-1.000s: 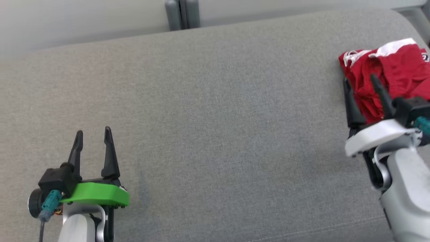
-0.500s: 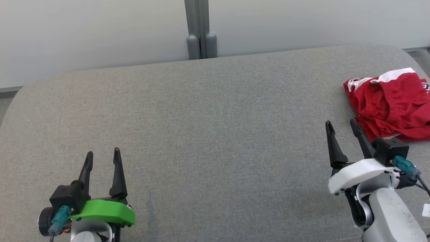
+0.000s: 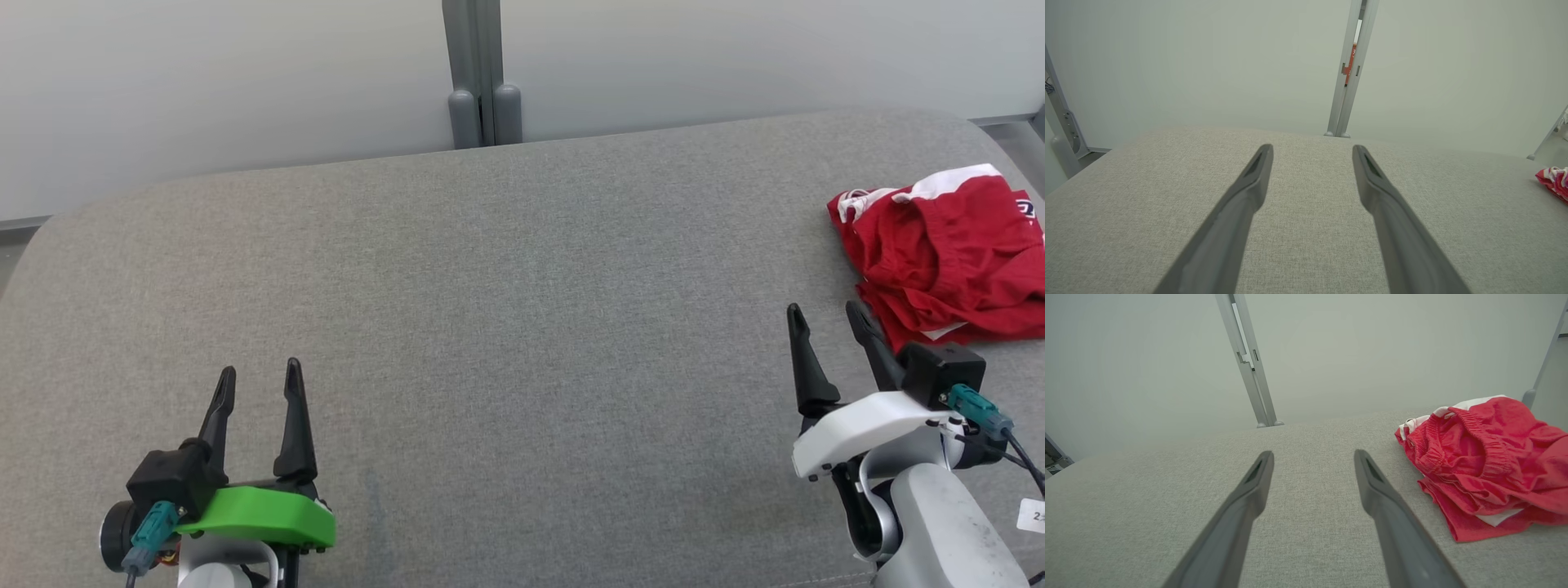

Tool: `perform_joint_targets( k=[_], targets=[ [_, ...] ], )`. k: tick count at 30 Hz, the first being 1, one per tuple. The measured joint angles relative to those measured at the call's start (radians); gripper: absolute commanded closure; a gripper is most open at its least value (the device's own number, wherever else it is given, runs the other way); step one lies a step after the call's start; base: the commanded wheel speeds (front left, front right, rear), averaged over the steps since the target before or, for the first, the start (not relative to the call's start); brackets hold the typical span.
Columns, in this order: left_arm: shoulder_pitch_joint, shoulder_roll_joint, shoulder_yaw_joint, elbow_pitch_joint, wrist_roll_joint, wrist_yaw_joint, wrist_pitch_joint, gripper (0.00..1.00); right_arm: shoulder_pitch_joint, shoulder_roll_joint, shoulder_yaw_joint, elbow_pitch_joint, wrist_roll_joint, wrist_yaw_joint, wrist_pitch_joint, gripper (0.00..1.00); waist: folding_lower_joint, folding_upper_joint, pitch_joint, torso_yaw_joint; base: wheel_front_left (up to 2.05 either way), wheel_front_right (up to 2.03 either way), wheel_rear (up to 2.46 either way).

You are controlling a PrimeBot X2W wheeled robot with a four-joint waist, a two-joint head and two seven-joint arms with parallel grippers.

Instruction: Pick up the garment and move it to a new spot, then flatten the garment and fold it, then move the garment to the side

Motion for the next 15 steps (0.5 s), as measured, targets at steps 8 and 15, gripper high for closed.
perform_joint_targets(
  k=[8, 15],
  targets=[
    [0.011, 0.0, 0.006, -0.005, 0.002, 0.0, 0.0, 0.0, 0.0, 0.009, 0.002, 0.001, 0.001, 0.0, -0.013, 0.0, 0.0, 0.0, 0.009, -0.006, 0.0, 0.0, 0.0],
    [0.024, -0.004, 0.007, 0.027, 0.006, 0.0, 0.0, 1.0, 0.026, 0.021, 0.006, 0.029, 0.0, 0.0, -0.013, 1.0, 0.0, 0.0, 0.012, -0.005, 0.0, 0.0, 0.0]
  ],
)
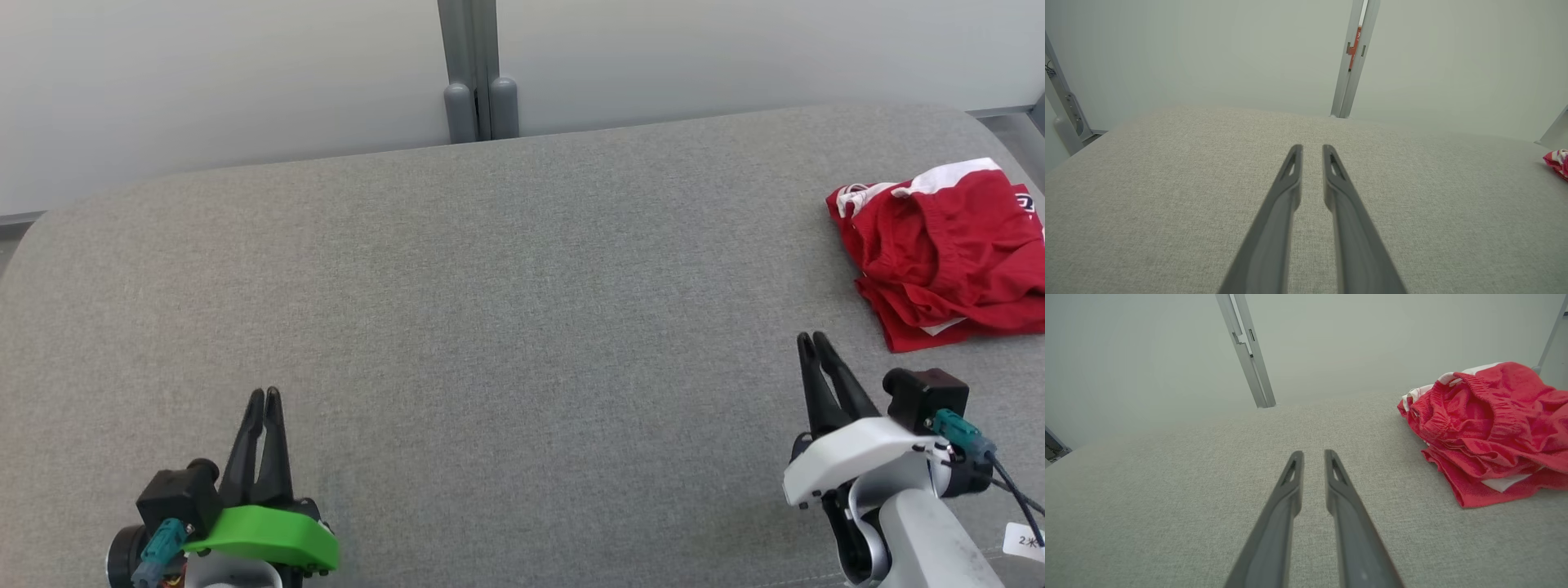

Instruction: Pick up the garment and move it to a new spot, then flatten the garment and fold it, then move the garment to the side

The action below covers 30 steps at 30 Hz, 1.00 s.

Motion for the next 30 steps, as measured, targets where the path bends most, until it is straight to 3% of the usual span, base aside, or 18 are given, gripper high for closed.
perform_joint_targets(
  k=[5, 30],
  targets=[
    [0.021, -0.004, -0.003, 0.04, -0.01, 0.0, 0.008, 1.0, 0.042, 0.01, 0.001, 0.036, 0.012, 0.0, 0.008, 1.0, 0.0, 0.0, 0.0, 0.0, 0.0, 0.0, 0.0],
    [0.017, -0.004, 0.038, 0.018, -0.427, -0.013, 0.122, 1.0, 0.059, 0.024, -0.047, -0.026, 0.419, 0.0, 0.107, 1.0, 0.0, 0.0, -0.006, 0.007, 0.0, 0.0, 0.0]
  ],
)
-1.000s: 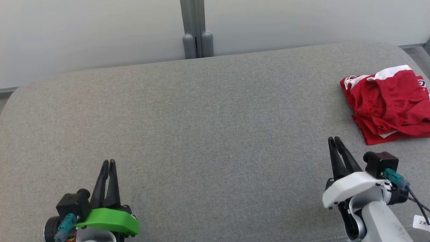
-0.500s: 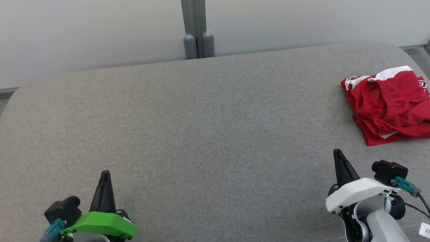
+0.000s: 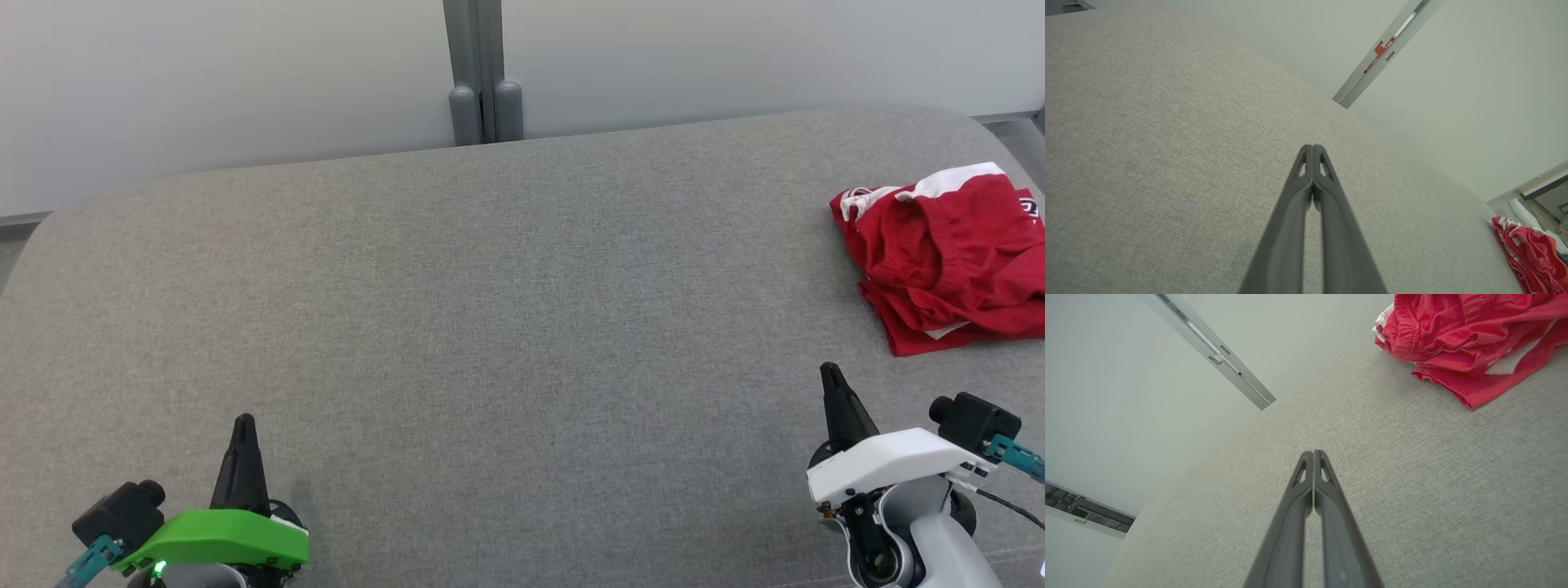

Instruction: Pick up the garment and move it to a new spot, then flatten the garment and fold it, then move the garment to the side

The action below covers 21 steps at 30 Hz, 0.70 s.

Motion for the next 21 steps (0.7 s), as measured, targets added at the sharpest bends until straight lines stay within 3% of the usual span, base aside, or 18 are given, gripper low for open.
perform_joint_targets(
  k=[21],
  targets=[
    [-0.013, 0.0, 0.027, -0.015, -0.266, -0.01, 0.073, 1.0, 0.007, 0.008, -0.032, -0.046, 0.268, 0.0, 0.066, 1.0, 0.0, 0.0, -0.005, 0.006, 0.0, 0.0, 0.0]
  ],
)
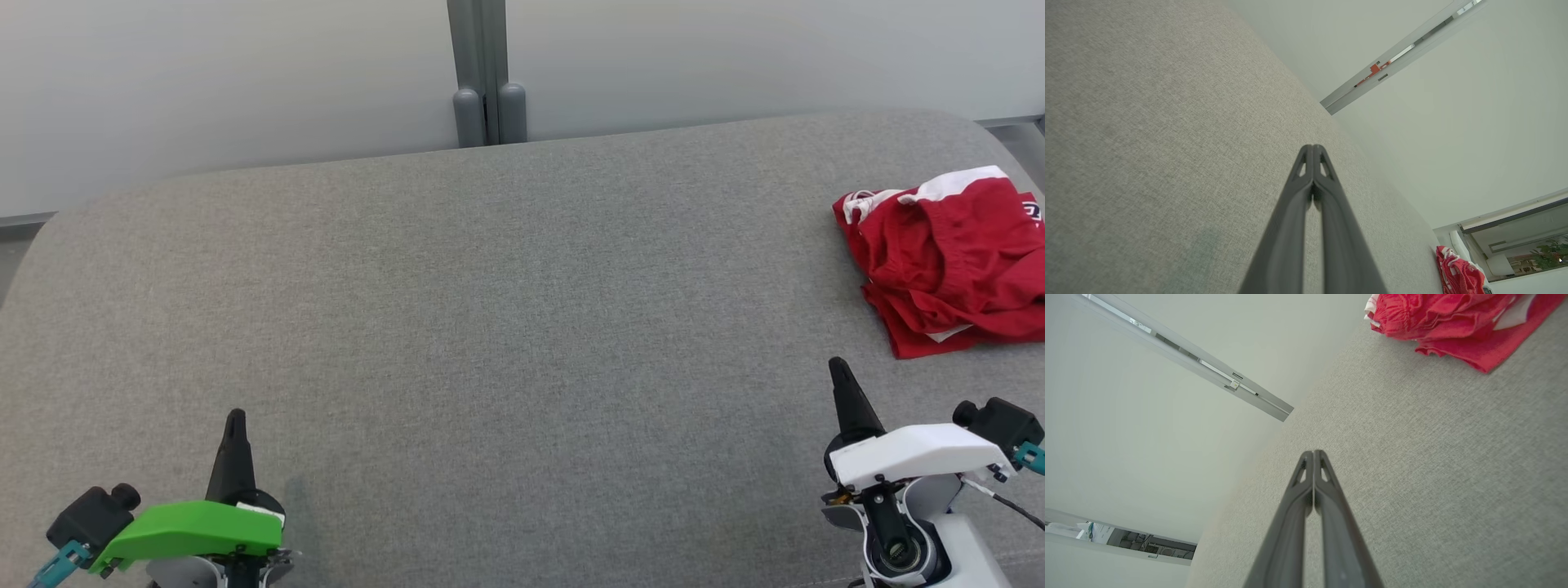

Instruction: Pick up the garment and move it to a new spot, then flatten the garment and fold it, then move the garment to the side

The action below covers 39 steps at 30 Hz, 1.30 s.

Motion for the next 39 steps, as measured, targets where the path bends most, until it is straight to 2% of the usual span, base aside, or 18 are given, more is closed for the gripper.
perform_joint_targets(
  k=[39],
  targets=[
    [-0.025, 0.001, 0.041, -0.025, -0.377, -0.017, 0.104, 1.0, 0.018, 0.013, -0.044, -0.063, 0.372, 0.0, 0.093, 1.0, 0.0, 0.0, -0.009, 0.011, 0.0, 0.0, 0.0]
  ],
)
